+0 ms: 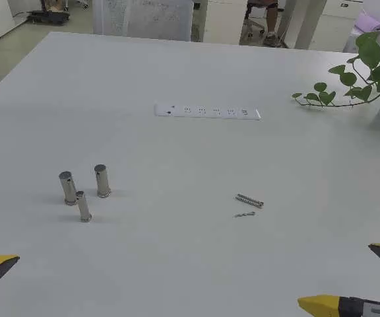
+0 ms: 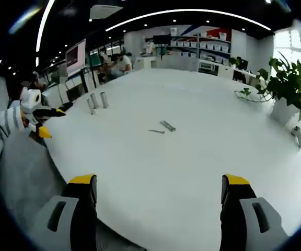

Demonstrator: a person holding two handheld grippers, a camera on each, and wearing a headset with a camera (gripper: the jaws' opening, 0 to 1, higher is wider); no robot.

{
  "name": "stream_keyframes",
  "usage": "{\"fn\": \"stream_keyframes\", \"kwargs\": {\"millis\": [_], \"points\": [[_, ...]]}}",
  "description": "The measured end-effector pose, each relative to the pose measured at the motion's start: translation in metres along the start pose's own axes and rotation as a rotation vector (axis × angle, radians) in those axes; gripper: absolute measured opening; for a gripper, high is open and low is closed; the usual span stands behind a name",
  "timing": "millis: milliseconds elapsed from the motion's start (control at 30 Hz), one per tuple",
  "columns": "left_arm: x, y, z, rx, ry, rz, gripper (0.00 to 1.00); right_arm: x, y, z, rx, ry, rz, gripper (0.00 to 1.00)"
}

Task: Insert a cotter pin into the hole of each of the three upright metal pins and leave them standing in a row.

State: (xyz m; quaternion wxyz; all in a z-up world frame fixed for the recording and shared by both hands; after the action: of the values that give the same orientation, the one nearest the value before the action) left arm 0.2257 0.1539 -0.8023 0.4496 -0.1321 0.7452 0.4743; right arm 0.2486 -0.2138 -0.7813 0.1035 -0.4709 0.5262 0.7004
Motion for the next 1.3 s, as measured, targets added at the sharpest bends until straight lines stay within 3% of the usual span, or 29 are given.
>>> {"fn": "stream_keyframes", "kwargs": {"millis": [467, 967, 1033, 1300], "points": [[-0.002, -0.001, 0.000, 0.018, 0.021, -0.011, 0.95, 0.000, -0.003, 0.002, -0.010, 0.004, 0.011, 1.00], [0.004, 0.002, -0.001, 0.020, 0.015, -0.005, 0.93, 0.001, -0.005, 0.003, -0.016, 0.015, 0.020, 1.00], [0.002, 0.004, 0.004, -0.012, -0.009, -0.015, 0.91, 0.001, -0.005, 0.004, -0.016, 0.017, 0.020, 1.00], [-0.008, 0.006, 0.009, -0.025, -0.036, -0.039, 0.87, 0.000, -0.004, 0.004, -0.017, 0.015, 0.012, 1.00]]}}
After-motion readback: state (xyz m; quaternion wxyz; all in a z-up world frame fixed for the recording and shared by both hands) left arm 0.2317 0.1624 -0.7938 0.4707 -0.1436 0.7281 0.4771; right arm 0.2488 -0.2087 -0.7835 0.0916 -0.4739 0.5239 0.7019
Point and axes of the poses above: the centre of the closed fingertips' face, and the gripper's own axes: y roughly backward along the fingers, z roughly to its left, x roughly out of its underside, the point moved 3 cm from there along y, roughly backward along the fingers, and after that the axes turned 2 degrees about y, right-handed, at the moved point
